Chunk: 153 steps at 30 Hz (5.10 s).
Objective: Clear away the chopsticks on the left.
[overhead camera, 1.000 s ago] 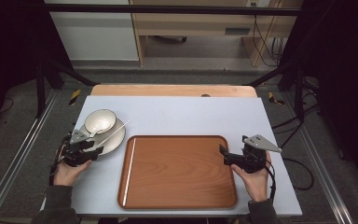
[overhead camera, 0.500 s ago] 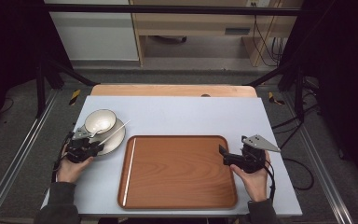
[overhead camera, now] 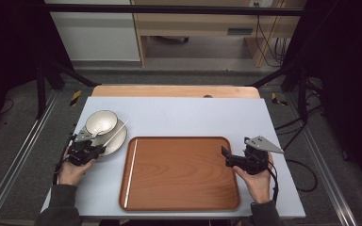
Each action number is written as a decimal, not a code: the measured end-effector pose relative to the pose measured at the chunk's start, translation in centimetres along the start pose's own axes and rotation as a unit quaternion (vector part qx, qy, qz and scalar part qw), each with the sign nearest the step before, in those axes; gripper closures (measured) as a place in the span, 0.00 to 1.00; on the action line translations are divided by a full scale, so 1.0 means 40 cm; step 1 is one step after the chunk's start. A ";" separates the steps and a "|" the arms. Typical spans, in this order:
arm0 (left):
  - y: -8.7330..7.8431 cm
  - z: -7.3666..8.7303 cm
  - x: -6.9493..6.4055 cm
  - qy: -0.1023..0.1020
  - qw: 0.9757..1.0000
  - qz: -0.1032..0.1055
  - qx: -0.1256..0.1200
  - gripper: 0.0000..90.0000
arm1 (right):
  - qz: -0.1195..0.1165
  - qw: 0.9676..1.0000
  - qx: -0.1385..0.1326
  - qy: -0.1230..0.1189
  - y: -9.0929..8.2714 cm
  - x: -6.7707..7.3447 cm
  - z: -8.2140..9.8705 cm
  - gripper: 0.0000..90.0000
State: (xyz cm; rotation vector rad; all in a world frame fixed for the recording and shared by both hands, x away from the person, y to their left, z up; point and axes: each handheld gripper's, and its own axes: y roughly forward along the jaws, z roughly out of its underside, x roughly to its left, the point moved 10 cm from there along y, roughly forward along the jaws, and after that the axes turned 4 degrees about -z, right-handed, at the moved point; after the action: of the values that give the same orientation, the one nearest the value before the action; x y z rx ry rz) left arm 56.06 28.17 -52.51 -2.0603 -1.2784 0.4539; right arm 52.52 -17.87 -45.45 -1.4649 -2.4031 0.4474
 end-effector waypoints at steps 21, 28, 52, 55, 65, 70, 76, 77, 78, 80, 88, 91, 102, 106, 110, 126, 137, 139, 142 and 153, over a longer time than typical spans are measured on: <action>-0.085 -0.053 -0.081 -0.010 0.999 -0.010 -0.049 0.93 | 0.002 1.000 -0.001 -0.002 -0.007 -0.006 -0.001 0.08; -0.109 -0.061 -0.113 -0.013 0.998 -0.015 -0.058 0.93 | 0.002 1.000 -0.003 -0.001 -0.009 -0.007 -0.002 0.08; -0.148 -0.089 -0.251 -0.031 0.996 -0.027 -0.074 0.93 | 0.003 1.000 -0.006 0.004 -0.015 -0.013 -0.002 0.08; -0.145 -0.086 -0.264 -0.042 0.996 -0.030 -0.073 0.93 | 0.006 1.000 -0.005 0.002 -0.015 -0.014 -0.002 0.08; -0.147 -0.093 -0.280 -0.077 0.993 -0.050 -0.077 0.93 | 0.004 1.000 -0.011 0.005 -0.020 -0.012 -0.010 0.08; -0.147 -0.092 -0.299 -0.103 0.989 -0.062 -0.084 0.93 | 0.004 1.000 -0.012 0.006 -0.023 -0.013 -0.011 0.08; -0.133 -0.056 -0.328 -0.127 0.986 -0.066 -0.083 0.93 | 0.002 1.000 -0.014 0.003 -0.022 -0.010 -0.013 0.08; -0.133 -0.052 -0.331 -0.133 0.985 -0.067 -0.085 0.93 | 0.000 1.000 -0.013 0.007 -0.022 -0.007 -0.012 0.08; -0.132 -0.049 -0.334 -0.140 0.984 -0.069 -0.088 0.93 | 0.001 1.000 -0.011 0.004 -0.021 -0.008 -0.010 0.08; -0.132 -0.042 -0.340 -0.152 0.981 -0.073 -0.092 0.93 | 0.001 1.000 -0.010 0.004 -0.018 -0.007 -0.009 0.08; -0.115 -0.009 -0.371 -0.170 0.976 -0.092 -0.102 0.93 | -0.001 1.000 -0.007 0.005 -0.015 -0.006 -0.006 0.08; -0.101 0.003 -0.377 -0.169 0.976 -0.094 -0.097 0.93 | 0.000 1.000 -0.007 0.005 -0.015 -0.006 -0.006 0.08; -0.042 0.051 -0.398 -0.167 0.978 -0.098 -0.072 0.93 | 0.000 1.000 0.001 -0.002 -0.006 -0.002 0.002 0.08; -0.033 0.059 -0.397 -0.168 0.979 -0.099 -0.062 0.93 | 0.000 1.000 0.001 -0.002 -0.006 -0.001 0.002 0.08; -0.026 0.065 -0.396 -0.169 0.979 -0.103 -0.054 0.93 | 0.000 1.000 0.002 -0.002 -0.005 -0.001 0.002 0.08; -0.022 0.063 -0.402 -0.164 0.980 -0.105 -0.043 0.92 | 0.001 1.000 0.001 -0.002 -0.006 -0.003 0.002 0.08; -0.037 0.052 -0.400 -0.161 0.981 -0.094 -0.055 0.88 | 0.001 1.000 -0.002 -0.002 -0.008 -0.004 -0.001 0.08; -0.050 0.040 -0.400 -0.155 0.982 -0.091 -0.066 0.85 | 0.001 1.000 -0.002 -0.003 -0.008 -0.005 -0.001 0.08; -0.066 0.023 -0.399 -0.149 0.983 -0.078 -0.078 0.82 | 0.001 1.000 -0.004 -0.001 -0.010 -0.004 -0.003 0.08; -0.117 -0.059 -0.378 -0.072 0.991 -0.013 -0.116 0.60 | 0.002 1.000 -0.007 0.000 -0.014 -0.006 -0.005 0.08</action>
State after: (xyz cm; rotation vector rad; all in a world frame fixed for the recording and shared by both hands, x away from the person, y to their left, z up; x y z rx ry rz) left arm 47.40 15.35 -48.33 -2.2327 -1.5036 0.4681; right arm 52.27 -18.31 -45.05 -1.4761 -2.4073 0.4320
